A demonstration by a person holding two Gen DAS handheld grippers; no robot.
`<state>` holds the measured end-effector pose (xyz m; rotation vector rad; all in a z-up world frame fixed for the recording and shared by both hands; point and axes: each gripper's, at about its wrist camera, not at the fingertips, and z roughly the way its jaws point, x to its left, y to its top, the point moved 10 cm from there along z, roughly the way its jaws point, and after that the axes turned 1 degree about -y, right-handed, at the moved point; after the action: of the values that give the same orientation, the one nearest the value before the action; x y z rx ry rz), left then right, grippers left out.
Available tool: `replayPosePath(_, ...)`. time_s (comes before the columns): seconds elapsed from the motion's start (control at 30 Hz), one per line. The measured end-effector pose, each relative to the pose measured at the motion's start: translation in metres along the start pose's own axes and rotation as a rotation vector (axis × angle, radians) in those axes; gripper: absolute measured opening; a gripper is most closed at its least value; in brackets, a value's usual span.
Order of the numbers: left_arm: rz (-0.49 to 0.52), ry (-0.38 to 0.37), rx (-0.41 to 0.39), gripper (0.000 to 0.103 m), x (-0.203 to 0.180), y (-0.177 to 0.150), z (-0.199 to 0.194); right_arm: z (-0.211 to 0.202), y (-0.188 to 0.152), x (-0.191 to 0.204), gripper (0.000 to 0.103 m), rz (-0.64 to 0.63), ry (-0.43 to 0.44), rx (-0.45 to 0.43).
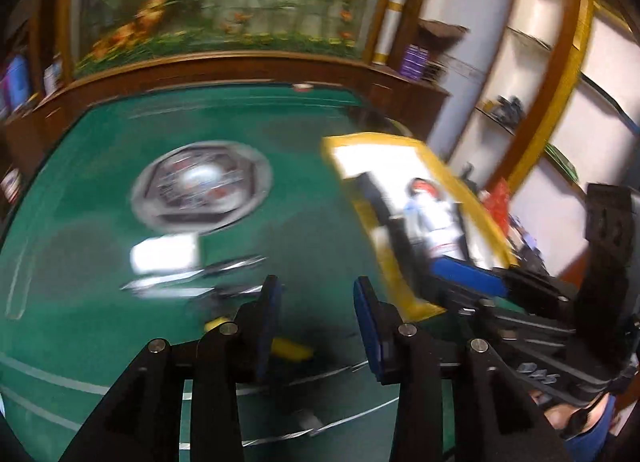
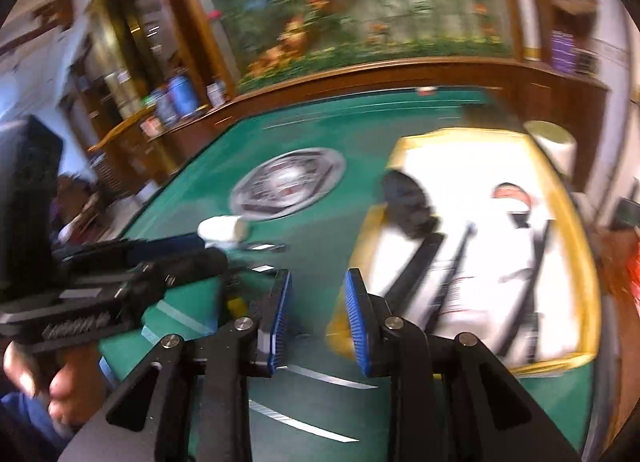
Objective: Organize rigid objects
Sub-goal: 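Grasp a black-and-yellow pen with right tool while left tool grasps a black marker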
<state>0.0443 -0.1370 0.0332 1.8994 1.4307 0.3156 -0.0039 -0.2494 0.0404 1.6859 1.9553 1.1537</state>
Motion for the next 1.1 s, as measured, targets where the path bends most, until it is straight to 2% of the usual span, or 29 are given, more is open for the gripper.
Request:
replayPosePath(0.13,-0.114,0.050,0.026,0.040,0.062,-0.027,-0.009,0.017,-0.010,0.035,0.029,-0.035,0.081,0.059)
replayPosePath(0.27,-0.190,0.087,0.053,0.040,0.102,-0.052,-0.011,0.042,-0.027,0.054,0.032,-0.118,0.044,0.141)
replayPosePath(0.37,-0.198,0.084,0.065,0.040,0.108,-0.062,-0.008,0.054,-0.041,0.063,0.032,-0.176,0.016,0.186)
replayPosePath(0.47,-0.206,0.079,0.071,0.040,0.110,-0.065,-0.005,0.059,-0.049,0.070,0.036,-0.133,0.087,0.226)
replayPosePath(0.53,-0.210,0.072,0.075,0.040,0.111,-0.067,-0.004,0.063,-0.054,0.075,0.043,-0.121,0.110,0.250)
replayPosePath(0.73,-0.212,0.077,0.076,0.040,0.118,-0.070,-0.007,0.085,-0.067,0.093,0.043,-0.157,0.092,0.278)
replayPosePath(0.83,-0.227,0.083,0.082,0.040,0.124,-0.071,-0.008,0.093,-0.071,0.107,0.043,-0.222,0.086,0.281)
replayPosePath(0.9,-0.233,0.088,0.081,0.040,0.128,-0.072,-0.010,0.086,-0.073,0.124,0.043,-0.268,0.158,0.264)
replayPosePath(0.97,-0.237,0.088,0.079,0.040,0.130,-0.072,-0.010,0.079,-0.077,0.136,0.044,-0.291,0.242,0.288)
replayPosePath(1.0,-0.238,0.088,0.081,0.040,0.130,-0.072,-0.010,0.077,-0.075,0.134,0.044,-0.279,0.242,0.280)
replayPosePath(1.1,-0.239,0.075,0.095,0.040,0.128,-0.074,-0.007,0.077,-0.061,0.110,0.044,-0.275,0.128,0.241)
